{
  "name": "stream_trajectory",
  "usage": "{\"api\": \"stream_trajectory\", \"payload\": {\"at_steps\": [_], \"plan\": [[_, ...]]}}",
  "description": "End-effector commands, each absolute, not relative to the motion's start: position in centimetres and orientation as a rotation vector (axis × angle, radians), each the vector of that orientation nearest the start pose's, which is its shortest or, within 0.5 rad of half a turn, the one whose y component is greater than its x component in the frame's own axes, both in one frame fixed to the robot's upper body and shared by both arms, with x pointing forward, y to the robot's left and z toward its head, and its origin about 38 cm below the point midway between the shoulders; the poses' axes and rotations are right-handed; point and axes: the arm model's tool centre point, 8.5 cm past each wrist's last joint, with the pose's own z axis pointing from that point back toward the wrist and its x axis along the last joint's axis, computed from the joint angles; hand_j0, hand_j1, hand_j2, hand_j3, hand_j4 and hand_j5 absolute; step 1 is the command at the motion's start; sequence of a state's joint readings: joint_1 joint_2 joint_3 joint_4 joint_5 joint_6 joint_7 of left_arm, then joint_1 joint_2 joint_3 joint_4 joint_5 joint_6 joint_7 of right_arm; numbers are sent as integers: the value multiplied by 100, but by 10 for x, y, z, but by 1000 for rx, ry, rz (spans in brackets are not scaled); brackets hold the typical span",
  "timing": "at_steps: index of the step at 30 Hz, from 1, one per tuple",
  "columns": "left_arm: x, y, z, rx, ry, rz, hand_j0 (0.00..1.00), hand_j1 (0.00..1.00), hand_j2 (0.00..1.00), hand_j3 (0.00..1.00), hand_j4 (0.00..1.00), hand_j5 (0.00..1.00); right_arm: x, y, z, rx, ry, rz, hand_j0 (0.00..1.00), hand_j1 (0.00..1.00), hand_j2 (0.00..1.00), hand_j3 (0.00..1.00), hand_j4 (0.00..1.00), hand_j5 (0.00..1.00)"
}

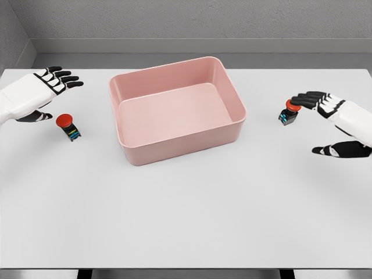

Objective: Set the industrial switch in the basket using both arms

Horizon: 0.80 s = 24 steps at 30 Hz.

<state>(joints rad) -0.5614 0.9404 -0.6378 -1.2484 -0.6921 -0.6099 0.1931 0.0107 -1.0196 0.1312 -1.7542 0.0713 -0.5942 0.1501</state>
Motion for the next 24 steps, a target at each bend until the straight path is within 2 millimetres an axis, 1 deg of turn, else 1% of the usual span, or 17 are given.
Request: {"api": "stream_trajectory", "payload": {"at_steps": [1, 3, 5, 8, 9, 10, 11, 12, 13, 14, 16, 18, 19, 20, 21, 22, 24], "plan": [[432, 396, 202, 881, -1608, -1854, 100, 100, 100, 100, 100, 100, 330, -369, 236, -349, -1828, 1504, 100, 100, 100, 100, 100, 100], [432, 397, 202, 880, -1606, -1855, 100, 100, 100, 100, 100, 100, 330, -369, 236, -349, -1830, 1502, 100, 100, 100, 100, 100, 100], [431, 404, 205, 899, -1580, -1869, 100, 100, 100, 100, 100, 100, 330, -369, 237, -353, -1832, 1501, 100, 100, 100, 100, 100, 100], [429, 406, 195, 857, -1491, -1926, 100, 100, 100, 100, 100, 100, 335, -377, 239, -397, -1787, 1468, 100, 100, 100, 100, 100, 100], [429, 408, 195, 859, -1481, -1929, 100, 100, 100, 100, 100, 100, 337, -377, 242, -413, -1781, 1480, 100, 100, 100, 100, 100, 100], [427, 412, 194, 855, -1455, -1942, 100, 100, 100, 100, 100, 100, 342, -379, 246, -461, -1758, 1492, 100, 100, 100, 100, 100, 100], [425, 410, 188, 834, -1440, -1960, 100, 100, 100, 100, 100, 100, 347, -381, 247, -507, -1722, 1478, 100, 100, 100, 100, 100, 100], [425, 412, 189, 837, -1433, -1964, 100, 100, 100, 100, 100, 100, 353, -383, 251, -541, -1678, 1492, 100, 100, 100, 100, 100, 100], [424, 412, 188, 835, -1429, -1966, 100, 100, 100, 100, 100, 100, 356, -384, 250, -545, -1628, 1503, 100, 100, 100, 100, 100, 100], [424, 411, 186, 827, -1425, -1971, 100, 100, 100, 100, 100, 100, 359, -384, 244, -528, -1553, 1515, 100, 100, 100, 100, 100, 100], [422, 410, 180, 807, -1393, -1997, 100, 100, 100, 100, 100, 100, 365, -384, 243, -517, -1477, 1510, 100, 100, 100, 100, 100, 100], [422, 409, 176, 788, -1367, -2011, 100, 100, 100, 100, 100, 100, 374, -377, 242, -517, -1433, 1504, 100, 100, 100, 100, 100, 100], [421, 405, 170, 767, -1358, -2025, 100, 100, 100, 100, 100, 100, 380, -366, 242, -493, -1414, 1535, 100, 100, 100, 100, 100, 100], [421, 402, 169, 761, -1363, -2025, 100, 100, 100, 100, 100, 100, 390, -344, 240, -439, -1401, 1578, 100, 100, 100, 100, 100, 100], [421, 400, 165, 752, -1357, -2036, 100, 100, 100, 100, 100, 100, 397, -329, 235, -435, -1367, 1595, 100, 100, 100, 100, 100, 100], [421, 398, 163, 750, -1353, -2048, 100, 100, 100, 100, 100, 100, 400, -324, 234, -439, -1360, 1597, 100, 100, 100, 100, 100, 100], [424, 383, 153, 729, -1374, -2059, 100, 100, 100, 100, 100, 100, 405, -316, 228, -439, -1332, 1583, 100, 100, 100, 100, 100, 100]]}}
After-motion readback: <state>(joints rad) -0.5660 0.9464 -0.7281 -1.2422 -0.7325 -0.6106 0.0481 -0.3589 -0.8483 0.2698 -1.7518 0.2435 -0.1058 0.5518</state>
